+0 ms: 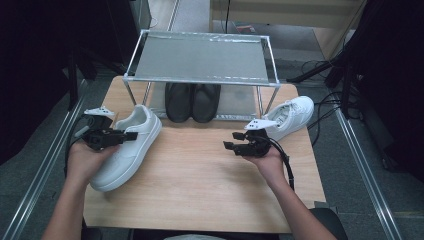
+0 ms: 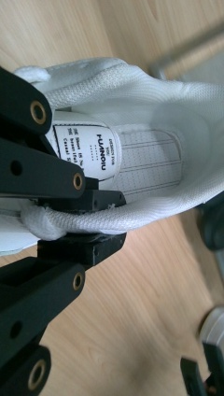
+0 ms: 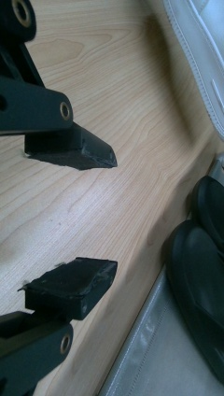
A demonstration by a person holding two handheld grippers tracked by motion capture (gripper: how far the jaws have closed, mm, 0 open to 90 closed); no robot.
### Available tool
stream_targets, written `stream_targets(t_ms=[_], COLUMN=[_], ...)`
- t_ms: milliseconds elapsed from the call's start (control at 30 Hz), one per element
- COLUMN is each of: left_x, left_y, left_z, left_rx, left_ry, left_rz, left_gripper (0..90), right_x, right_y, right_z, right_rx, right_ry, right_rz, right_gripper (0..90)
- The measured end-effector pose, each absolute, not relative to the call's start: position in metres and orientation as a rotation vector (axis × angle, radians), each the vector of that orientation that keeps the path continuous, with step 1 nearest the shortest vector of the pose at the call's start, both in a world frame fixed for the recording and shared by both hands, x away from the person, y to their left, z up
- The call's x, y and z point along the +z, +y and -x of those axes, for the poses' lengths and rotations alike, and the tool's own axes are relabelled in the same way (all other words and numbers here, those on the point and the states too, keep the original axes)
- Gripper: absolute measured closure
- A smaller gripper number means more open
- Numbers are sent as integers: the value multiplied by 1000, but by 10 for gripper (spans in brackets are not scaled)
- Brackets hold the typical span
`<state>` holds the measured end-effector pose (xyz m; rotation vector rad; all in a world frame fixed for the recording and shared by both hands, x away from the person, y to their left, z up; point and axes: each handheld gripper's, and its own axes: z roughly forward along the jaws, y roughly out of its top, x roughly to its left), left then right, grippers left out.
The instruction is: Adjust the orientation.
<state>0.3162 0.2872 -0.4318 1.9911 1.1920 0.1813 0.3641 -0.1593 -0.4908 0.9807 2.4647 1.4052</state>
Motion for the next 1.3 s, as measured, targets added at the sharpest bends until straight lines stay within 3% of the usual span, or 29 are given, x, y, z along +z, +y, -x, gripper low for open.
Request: stream_targets(t_ms=[1300], left_x=[-454], left_y=[114], left_z=[-345], left_rx=[-51], left_ry=[743], left_rz=[-2240], left_gripper=[808], right_x=[-496], right_y=[-194], right_z=[-338], right_rx=[1344], right_ry=[2390], right_rz=[-1082], right_gripper=[447])
